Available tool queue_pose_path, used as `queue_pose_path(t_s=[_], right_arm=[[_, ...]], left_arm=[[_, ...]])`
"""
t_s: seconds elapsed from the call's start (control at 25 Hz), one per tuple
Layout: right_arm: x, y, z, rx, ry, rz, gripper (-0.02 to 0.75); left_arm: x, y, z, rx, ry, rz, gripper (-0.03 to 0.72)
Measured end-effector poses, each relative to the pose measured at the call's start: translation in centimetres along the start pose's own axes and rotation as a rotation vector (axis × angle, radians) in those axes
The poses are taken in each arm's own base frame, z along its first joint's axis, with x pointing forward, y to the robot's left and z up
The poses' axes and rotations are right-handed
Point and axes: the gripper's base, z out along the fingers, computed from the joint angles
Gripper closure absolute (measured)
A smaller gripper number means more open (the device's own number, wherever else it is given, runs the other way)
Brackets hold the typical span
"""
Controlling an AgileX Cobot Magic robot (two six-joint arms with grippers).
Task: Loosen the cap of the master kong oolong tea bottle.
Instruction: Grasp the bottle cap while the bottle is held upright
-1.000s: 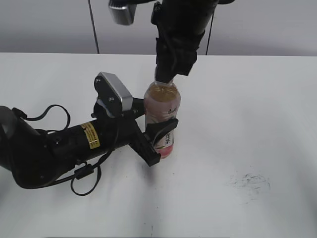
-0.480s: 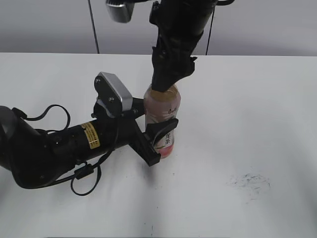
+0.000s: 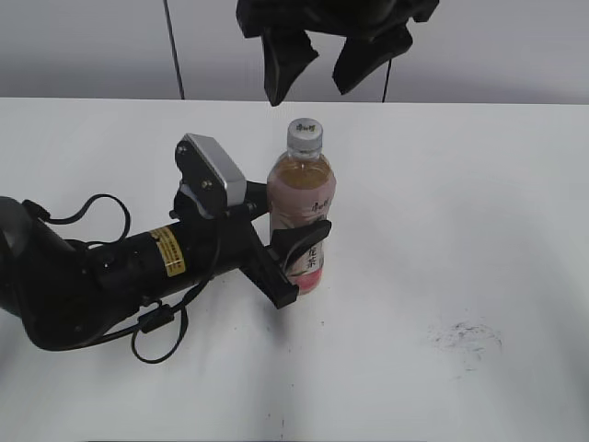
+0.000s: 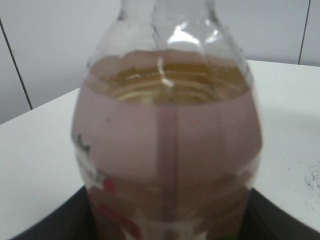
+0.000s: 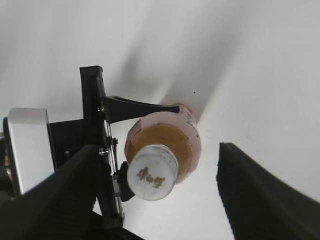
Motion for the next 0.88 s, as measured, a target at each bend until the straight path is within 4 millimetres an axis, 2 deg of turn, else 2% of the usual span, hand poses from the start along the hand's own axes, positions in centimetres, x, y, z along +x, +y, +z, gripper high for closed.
queue_pose_path(t_s=[0.2, 0.32, 0.48, 0.56, 0.68, 0.76, 0.88], right_arm=[[0.0, 0.3, 0.4, -0.032, 0.014, 0.060, 0.185], [0.2, 0.3, 1.7, -0.042, 0.048, 0.074, 0.188], [1.0, 0.1, 3.3, -0.032, 0.107, 0.083, 0.222], [1.0, 0.1, 3.4, -0.031, 0.112, 0.085, 0.247], [1.1, 0.0, 3.4, -0.026, 0.112, 0.083, 0.330], [1.0, -0.1, 3.4, -0.019, 0.111, 0.057, 0.462], [1.0, 0.0, 3.4, -0.027, 0.108, -0.126, 0.463]], left_arm=[[0.0, 0.0, 0.0, 0.000, 0.000, 0.000, 0.303], [0.0, 0.0, 0.0, 0.000, 0.000, 0.000, 0.303], [0.0, 0.0, 0.0, 0.000, 0.000, 0.000, 0.303], [0.0, 0.0, 0.0, 0.000, 0.000, 0.000, 0.303], [0.0, 0.0, 0.0, 0.000, 0.000, 0.000, 0.303], [0.0, 0.0, 0.0, 0.000, 0.000, 0.000, 0.303], [0.0, 0.0, 0.0, 0.000, 0.000, 0.000, 0.303]])
